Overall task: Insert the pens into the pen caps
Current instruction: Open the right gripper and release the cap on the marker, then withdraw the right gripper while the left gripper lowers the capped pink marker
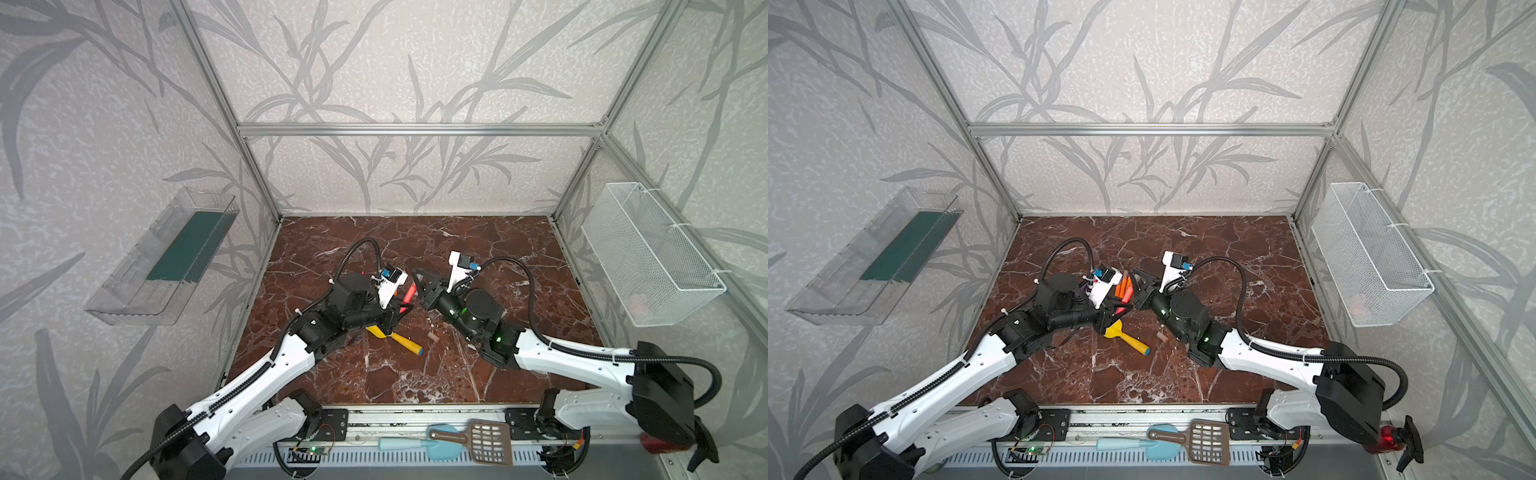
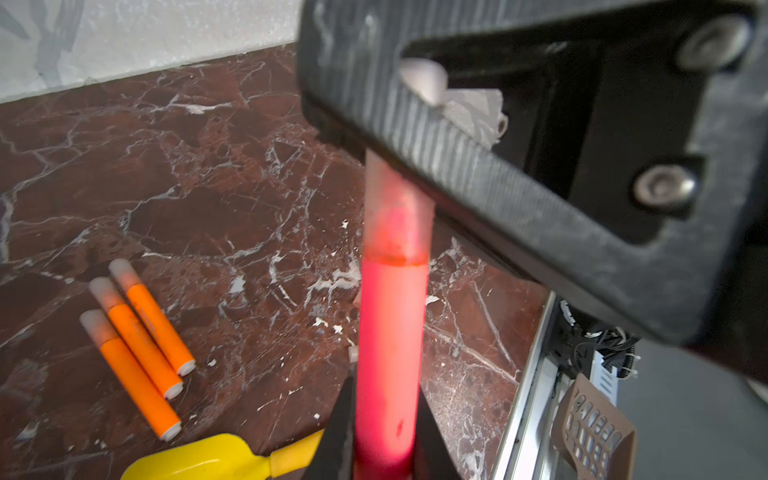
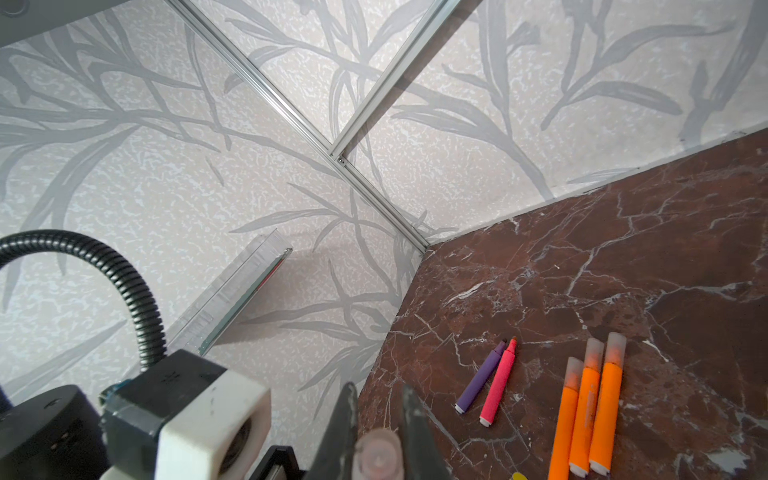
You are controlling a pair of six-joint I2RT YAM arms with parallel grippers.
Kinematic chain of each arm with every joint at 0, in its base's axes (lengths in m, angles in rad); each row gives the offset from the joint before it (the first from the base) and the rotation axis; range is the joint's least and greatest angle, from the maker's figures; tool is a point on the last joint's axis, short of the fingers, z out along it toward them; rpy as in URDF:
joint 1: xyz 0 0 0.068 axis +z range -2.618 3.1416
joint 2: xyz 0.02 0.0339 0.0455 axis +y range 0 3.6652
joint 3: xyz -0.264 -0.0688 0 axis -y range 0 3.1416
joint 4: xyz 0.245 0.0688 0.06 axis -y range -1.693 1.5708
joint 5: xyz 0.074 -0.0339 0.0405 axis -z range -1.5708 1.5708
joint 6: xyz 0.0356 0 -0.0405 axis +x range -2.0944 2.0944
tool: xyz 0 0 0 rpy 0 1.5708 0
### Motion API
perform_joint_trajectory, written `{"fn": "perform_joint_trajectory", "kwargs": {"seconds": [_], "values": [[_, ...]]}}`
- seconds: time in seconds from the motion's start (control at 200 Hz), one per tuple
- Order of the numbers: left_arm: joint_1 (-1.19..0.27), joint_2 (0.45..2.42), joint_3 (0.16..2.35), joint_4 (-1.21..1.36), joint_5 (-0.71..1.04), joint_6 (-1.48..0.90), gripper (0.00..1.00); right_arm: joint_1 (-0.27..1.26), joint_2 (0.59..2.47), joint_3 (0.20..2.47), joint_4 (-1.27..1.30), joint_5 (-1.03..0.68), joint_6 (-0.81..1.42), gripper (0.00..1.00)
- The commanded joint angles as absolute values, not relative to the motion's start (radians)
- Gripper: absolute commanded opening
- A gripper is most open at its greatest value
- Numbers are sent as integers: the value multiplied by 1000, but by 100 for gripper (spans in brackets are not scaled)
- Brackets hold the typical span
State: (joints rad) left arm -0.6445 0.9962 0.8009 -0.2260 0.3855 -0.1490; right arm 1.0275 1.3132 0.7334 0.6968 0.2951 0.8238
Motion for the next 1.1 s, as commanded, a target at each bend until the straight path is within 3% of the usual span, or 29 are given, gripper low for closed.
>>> {"fn": "perform_joint_trajectory", "kwargs": {"seconds": [0.0,0.17,0.375,0.425,0.75,0.905,1.05,1.095], "values": [[-561,999,911,162,-27,-235,0,1195,1339,654,509,8,846,0],[-561,1000,848,120,89,-261,0,1105,1227,648,385,89,786,0],[-576,1060,612,230,136,-317,0,938,1042,651,167,226,656,53],[-585,1096,573,263,137,-337,0,892,1012,660,108,232,614,59],[-603,1314,595,221,101,-422,0,532,864,556,-46,263,520,75],[-608,1423,707,72,104,-450,0,363,903,486,0,276,500,75],[-621,1514,762,44,109,-465,0,298,989,433,77,463,470,78],[-625,1540,780,37,104,-466,0,265,997,448,34,417,503,79]]}}
